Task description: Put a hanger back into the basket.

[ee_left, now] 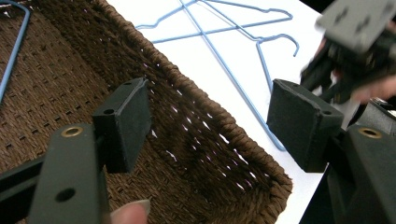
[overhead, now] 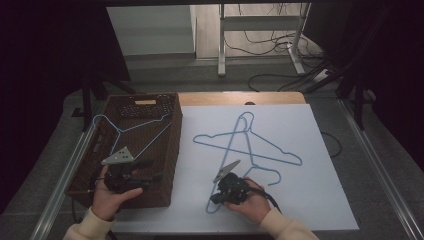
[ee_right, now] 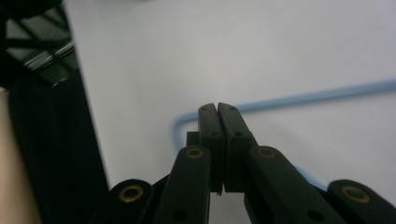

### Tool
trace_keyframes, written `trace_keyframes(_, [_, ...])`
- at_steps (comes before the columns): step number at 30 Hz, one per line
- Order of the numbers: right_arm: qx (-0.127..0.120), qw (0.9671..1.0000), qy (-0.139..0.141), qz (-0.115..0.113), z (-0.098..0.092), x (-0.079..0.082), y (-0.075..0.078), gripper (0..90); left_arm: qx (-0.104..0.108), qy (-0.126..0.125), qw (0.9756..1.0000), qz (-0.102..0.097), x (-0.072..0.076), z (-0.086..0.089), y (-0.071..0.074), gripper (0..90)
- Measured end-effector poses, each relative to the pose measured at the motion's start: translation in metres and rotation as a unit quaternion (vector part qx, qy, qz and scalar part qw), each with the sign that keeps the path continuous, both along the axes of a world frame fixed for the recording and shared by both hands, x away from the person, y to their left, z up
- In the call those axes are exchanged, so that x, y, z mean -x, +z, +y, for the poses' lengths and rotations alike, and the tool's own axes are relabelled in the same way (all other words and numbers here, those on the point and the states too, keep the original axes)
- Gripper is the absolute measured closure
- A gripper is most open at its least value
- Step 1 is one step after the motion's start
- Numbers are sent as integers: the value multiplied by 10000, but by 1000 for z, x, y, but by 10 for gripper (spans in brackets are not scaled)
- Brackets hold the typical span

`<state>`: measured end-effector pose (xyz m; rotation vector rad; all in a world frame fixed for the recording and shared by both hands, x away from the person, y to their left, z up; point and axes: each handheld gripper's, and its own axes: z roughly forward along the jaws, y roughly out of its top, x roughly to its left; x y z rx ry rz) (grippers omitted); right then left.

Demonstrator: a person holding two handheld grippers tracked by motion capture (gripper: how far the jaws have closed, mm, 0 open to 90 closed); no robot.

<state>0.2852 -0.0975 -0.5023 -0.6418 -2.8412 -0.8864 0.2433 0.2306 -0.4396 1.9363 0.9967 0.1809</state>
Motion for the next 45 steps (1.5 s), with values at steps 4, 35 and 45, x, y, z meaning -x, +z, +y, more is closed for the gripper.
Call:
trace_keyframes(4, [-139,9976,-629,-266,-40,-24,16,873,-10,-12,10000,-9,0,0,0,306])
trace_keyframes(35, [1375,9846,-906,-580,-128,-97,6,795,-45,-41,10000,-3,-1,-2,-1,307])
trace_keyframes(45, [1717,9811,-567,-691,-121,-89,9,842,-40,-44,10000,-15,0,-2,0,307])
